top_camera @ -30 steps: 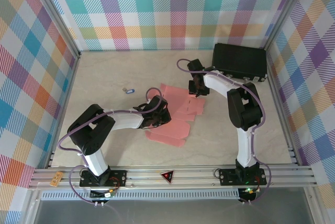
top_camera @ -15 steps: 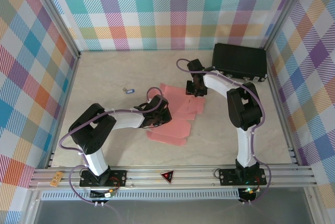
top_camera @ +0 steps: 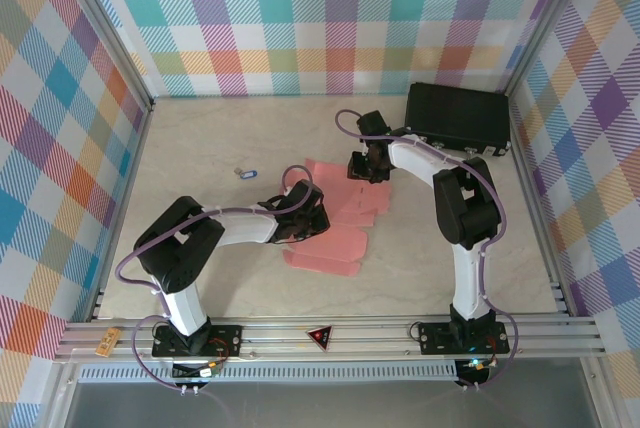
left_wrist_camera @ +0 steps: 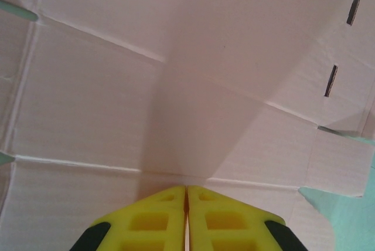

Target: Fold the paper box

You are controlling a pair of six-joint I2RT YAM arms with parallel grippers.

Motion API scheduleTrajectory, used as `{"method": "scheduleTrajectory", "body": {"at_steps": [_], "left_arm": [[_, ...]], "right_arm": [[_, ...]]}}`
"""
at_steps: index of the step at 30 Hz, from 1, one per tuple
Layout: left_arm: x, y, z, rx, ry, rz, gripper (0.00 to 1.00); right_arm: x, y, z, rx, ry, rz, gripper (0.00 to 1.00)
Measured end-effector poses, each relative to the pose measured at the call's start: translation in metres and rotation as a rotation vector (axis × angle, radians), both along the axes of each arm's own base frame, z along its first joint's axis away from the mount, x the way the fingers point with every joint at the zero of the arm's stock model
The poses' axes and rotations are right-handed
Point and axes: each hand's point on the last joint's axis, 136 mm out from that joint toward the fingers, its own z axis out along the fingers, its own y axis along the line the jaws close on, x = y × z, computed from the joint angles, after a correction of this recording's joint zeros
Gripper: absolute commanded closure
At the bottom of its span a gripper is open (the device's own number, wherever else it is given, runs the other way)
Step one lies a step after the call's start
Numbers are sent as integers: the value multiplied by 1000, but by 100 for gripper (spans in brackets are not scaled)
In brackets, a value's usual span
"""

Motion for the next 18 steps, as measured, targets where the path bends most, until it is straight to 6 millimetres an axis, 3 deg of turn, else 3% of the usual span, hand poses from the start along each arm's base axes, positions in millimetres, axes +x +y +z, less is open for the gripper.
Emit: {"method": "scheduleTrajectory", "body": {"at_steps": [8,14,18], "left_arm": [[0,-3,1,-3,-1,-15,89],[1,-7,5,11,1,-48,81],[7,-13,18,26,-15,-83,72]], "right_arm": [[5,13,10,60,-19,30,60],[7,14,12,60,-30,43,57],[7,12,14,44,-44,58,57]]}}
